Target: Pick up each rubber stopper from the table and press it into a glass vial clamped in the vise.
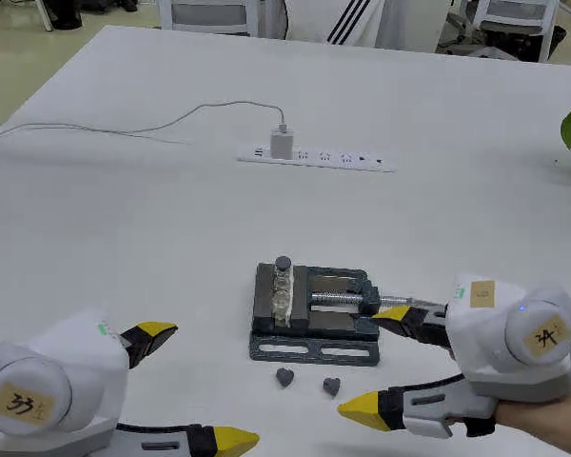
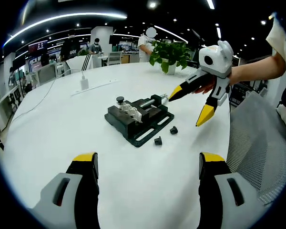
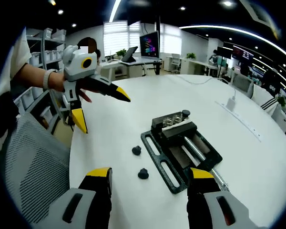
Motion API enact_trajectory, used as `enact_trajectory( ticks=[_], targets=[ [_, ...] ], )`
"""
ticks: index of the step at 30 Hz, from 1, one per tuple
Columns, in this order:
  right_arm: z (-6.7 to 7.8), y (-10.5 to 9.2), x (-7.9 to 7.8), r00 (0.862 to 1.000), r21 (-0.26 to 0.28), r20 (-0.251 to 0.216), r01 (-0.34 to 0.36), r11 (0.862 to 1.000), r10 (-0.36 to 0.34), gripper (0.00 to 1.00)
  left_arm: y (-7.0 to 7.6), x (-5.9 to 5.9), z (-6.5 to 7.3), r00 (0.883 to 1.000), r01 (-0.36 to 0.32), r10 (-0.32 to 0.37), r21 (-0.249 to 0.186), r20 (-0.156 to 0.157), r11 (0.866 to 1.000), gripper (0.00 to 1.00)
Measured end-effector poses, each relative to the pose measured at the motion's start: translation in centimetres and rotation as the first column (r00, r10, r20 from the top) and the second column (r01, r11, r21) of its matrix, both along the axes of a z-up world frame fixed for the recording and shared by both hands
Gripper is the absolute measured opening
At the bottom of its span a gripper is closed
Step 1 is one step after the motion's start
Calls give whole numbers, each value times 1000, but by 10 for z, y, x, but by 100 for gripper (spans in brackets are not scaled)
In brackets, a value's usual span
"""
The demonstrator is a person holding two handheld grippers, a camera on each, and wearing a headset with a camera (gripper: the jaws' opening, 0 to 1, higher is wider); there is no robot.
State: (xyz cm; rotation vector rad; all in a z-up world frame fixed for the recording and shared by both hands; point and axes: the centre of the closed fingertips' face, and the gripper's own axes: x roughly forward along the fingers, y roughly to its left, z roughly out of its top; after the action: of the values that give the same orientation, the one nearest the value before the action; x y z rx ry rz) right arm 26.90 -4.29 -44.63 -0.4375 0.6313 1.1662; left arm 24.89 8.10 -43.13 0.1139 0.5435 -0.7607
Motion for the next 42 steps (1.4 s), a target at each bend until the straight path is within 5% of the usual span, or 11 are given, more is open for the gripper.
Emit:
enact_trajectory(
  ticks=[21,42],
  targets=[
    [-28,13,-5,1000,-10,7,-3,1000,3,19,3,-4,-3,1000,-9,9,-10,-6,1000,85],
    [-42,11,-6,999,-18,-20,34,999,-35,9,3,-7,-8,1000,-11,10,-10,-20,1000,85]
  ],
)
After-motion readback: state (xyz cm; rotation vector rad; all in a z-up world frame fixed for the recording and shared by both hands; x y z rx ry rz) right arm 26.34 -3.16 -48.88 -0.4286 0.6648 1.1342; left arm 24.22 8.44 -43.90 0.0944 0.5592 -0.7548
